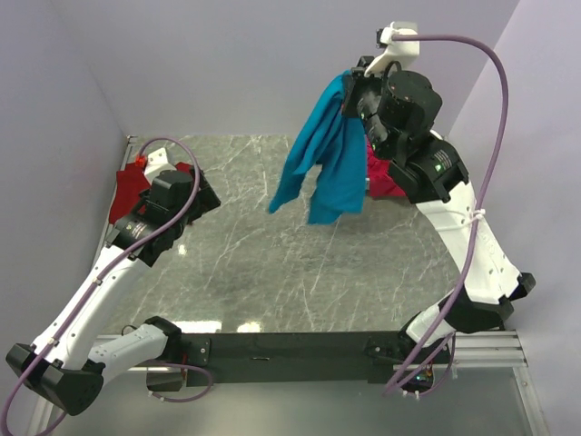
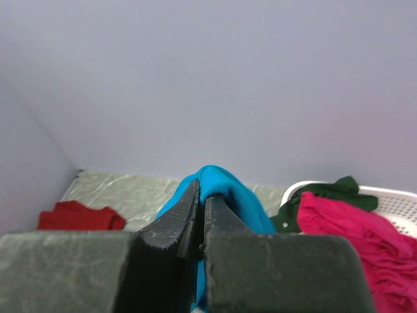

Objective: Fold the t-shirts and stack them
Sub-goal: Move the tshirt to the center of the board

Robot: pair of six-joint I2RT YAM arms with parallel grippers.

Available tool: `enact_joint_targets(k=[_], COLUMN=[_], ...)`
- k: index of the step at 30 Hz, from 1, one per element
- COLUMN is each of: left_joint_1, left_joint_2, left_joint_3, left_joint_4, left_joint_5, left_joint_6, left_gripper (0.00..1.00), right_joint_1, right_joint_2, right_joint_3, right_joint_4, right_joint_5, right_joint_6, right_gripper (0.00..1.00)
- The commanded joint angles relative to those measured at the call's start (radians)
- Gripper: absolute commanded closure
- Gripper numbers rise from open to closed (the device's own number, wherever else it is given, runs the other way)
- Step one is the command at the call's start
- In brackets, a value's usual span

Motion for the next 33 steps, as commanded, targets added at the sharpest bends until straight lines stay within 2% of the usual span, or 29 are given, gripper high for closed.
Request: enact_joint_targets(k=[1, 4, 6, 7, 8, 9, 10, 13, 17, 21, 24, 28, 33], left_joint_1=[0.009, 0.015, 0.018, 0.018, 0.018, 0.018, 0.018, 0.017, -0.017, -0.091, -0.151, -0.212, -0.279], left_joint_2=[-0.027, -0.035, -0.033, -0.032, -0.032, -0.032, -0.033, -0.042, -0.026, 0.045, 0.12, 0.218, 0.368], left_joint_3=[0.016, 0.013, 0.01, 0.007, 0.005, -0.003, -0.027, -0.096, -0.183, -0.201, -0.184, -0.145, -0.098], left_joint_4=[0.026, 0.027, 0.023, 0.011, 0.008, 0.004, 0.006, 0.023, 0.063, 0.103, 0.156, 0.236, 0.276], left_joint_5=[-0.038, -0.045, -0.036, -0.03, -0.024, -0.018, -0.012, 0.031, 0.111, 0.162, 0.205, 0.291, 0.369], left_joint_6=[0.018, 0.023, 0.022, 0.022, 0.025, 0.029, 0.034, 0.049, 0.049, 0.022, 0.011, 0.025, 0.061], left_gripper=[0.01, 0.01, 0.01, 0.01, 0.01, 0.01, 0.01, 0.01, 0.02, 0.04, 0.04, 0.04, 0.03], right_joint_1=[0.033, 0.033, 0.023, -0.012, -0.035, -0.063, -0.086, -0.108, -0.088, -0.073, -0.056, -0.053, -0.053], right_joint_2=[-0.044, -0.056, -0.024, -0.001, 0.026, 0.084, 0.111, 0.117, -0.002, -0.099, -0.121, -0.119, -0.082], right_joint_3=[-0.04, -0.186, -0.291, -0.315, -0.329, -0.351, -0.361, -0.486, -0.707, -0.916, -1.009, -1.089, -1.068], right_joint_4=[-0.011, -0.03, -0.062, -0.088, -0.158, -0.195, -0.236, -0.264, -0.186, -0.171, -0.154, -0.094, -0.047], right_joint_5=[0.03, 0.059, 0.081, 0.058, 0.033, -0.005, -0.036, -0.074, -0.183, -0.307, -0.349, -0.413, -0.403], right_joint_6=[0.06, 0.149, 0.177, 0.227, 0.26, 0.29, 0.35, 0.372, 0.393, 0.441, 0.478, 0.545, 0.578], right_gripper=[1.0, 1.0, 0.89, 0.66, 0.55, 0.37, 0.34, 0.32, 0.32, 0.33, 0.33, 0.34, 0.36])
